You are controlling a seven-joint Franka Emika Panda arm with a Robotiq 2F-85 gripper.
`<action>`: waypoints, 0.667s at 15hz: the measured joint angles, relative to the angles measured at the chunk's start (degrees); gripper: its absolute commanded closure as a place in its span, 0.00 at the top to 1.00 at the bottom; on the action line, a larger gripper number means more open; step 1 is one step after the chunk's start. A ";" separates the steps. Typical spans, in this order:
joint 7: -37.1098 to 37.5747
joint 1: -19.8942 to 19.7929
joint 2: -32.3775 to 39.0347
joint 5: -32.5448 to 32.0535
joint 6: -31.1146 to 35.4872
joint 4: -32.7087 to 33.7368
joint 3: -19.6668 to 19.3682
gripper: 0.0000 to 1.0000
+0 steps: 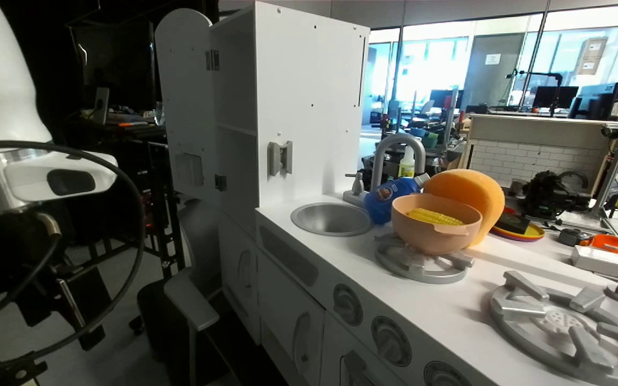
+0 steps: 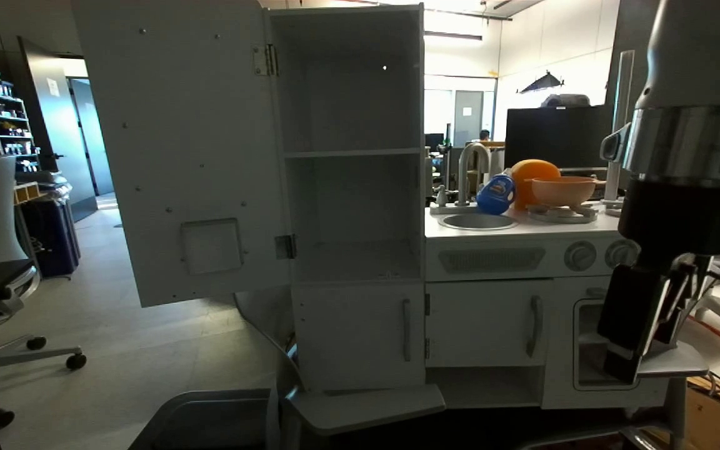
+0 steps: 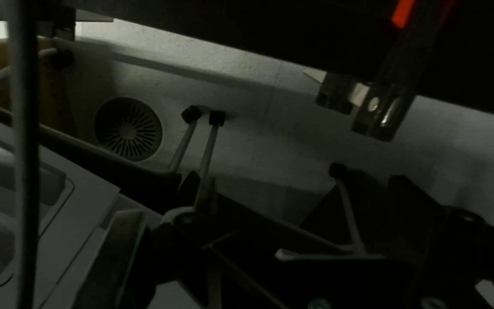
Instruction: Remove the yellow sponge from the sink and place it inside the bottom cabinet, pick up the green pepper and put it inside the bottom cabinet.
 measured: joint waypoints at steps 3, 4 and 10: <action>-11.50 -3.26 -2.59 14.37 -10.54 3.30 7.47 1.00; -14.92 -1.98 -4.49 18.31 -14.82 4.49 6.75 1.00; -18.22 9.42 -21.17 19.79 -41.32 10.37 -6.23 1.00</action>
